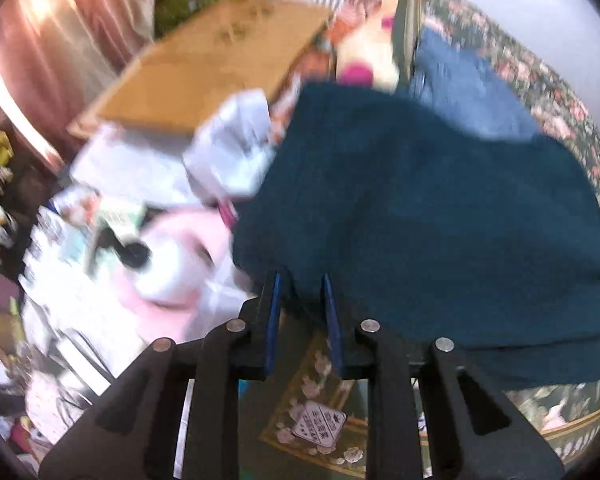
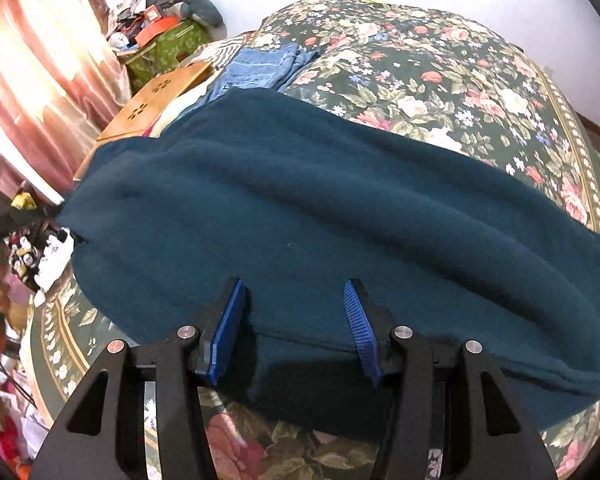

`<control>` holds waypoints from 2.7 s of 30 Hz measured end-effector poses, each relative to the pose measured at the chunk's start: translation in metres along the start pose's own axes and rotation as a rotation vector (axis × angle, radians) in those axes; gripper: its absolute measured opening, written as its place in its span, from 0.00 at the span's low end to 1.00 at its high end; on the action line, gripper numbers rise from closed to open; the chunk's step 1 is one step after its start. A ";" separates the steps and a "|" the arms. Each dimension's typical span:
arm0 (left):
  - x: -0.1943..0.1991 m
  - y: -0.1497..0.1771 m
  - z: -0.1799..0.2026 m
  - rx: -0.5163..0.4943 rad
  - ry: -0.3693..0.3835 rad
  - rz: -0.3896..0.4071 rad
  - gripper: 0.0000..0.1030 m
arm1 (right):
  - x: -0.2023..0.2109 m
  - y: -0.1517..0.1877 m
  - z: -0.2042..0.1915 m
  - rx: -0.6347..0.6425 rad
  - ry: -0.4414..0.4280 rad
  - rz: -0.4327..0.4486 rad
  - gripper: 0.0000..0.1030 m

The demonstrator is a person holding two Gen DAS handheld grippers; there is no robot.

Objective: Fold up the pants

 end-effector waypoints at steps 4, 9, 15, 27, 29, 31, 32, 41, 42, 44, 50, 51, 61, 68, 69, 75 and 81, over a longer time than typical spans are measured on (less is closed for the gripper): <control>0.015 0.002 0.012 -0.092 -0.056 0.055 0.23 | 0.006 0.000 0.004 0.001 0.029 0.005 0.46; 0.040 -0.015 0.019 -0.108 -0.057 0.108 0.28 | 0.035 0.002 0.032 -0.065 0.068 0.077 0.46; 0.063 -0.034 0.032 -0.090 -0.038 0.179 0.61 | 0.097 0.025 0.118 -0.268 0.176 0.198 0.46; 0.030 -0.046 0.132 -0.180 -0.001 0.084 0.67 | 0.157 0.061 0.291 -0.459 0.415 0.231 0.47; 0.017 -0.045 0.145 -0.194 -0.038 0.066 0.67 | 0.150 0.059 0.309 -0.473 0.411 0.224 0.47; 0.007 -0.045 0.150 -0.201 -0.092 0.057 0.67 | 0.141 0.057 0.325 -0.487 0.417 0.219 0.46; 0.002 -0.045 0.152 -0.205 -0.111 0.052 0.67 | 0.137 0.056 0.333 -0.495 0.418 0.218 0.46; -0.020 -0.049 0.151 -0.153 -0.138 0.024 0.77 | 0.097 0.049 0.386 -0.525 0.379 0.157 0.46; -0.021 -0.049 0.150 -0.147 -0.137 0.021 0.77 | 0.093 0.048 0.389 -0.531 0.360 0.154 0.46; -0.022 -0.048 0.151 -0.147 -0.141 0.021 0.78 | 0.090 0.048 0.392 -0.540 0.322 0.146 0.45; -0.021 -0.048 0.152 -0.159 -0.164 0.032 0.79 | 0.087 0.050 0.384 -0.506 0.313 0.158 0.18; -0.020 -0.048 0.153 -0.164 -0.170 0.034 0.79 | 0.088 0.049 0.382 -0.498 0.314 0.162 0.17; -0.007 -0.051 0.155 -0.214 -0.192 0.063 0.78 | 0.128 0.007 0.388 -0.412 0.430 0.279 0.13; -0.007 -0.049 0.151 -0.203 -0.172 0.061 0.78 | 0.060 0.020 0.403 -0.439 0.426 0.047 0.21; -0.004 -0.050 0.150 -0.208 -0.171 0.063 0.78 | 0.064 0.019 0.400 -0.424 0.457 0.051 0.22; 0.023 -0.049 0.150 -0.236 -0.127 0.117 0.78 | 0.110 0.010 0.362 -0.366 0.443 0.088 0.22; 0.056 -0.032 0.159 -0.340 -0.080 0.156 0.78 | 0.141 0.010 0.293 -0.280 0.379 0.163 0.32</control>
Point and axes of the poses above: each gripper's, at about its wrist camera, not at the fingertips, and x roughly against the way its jaws point, z to its right, y to its underside, the point moved 5 cm from there along -x, roughly the way its jaws point, and after that the axes turned 2 degrees about -x, right-handed, at the moved point
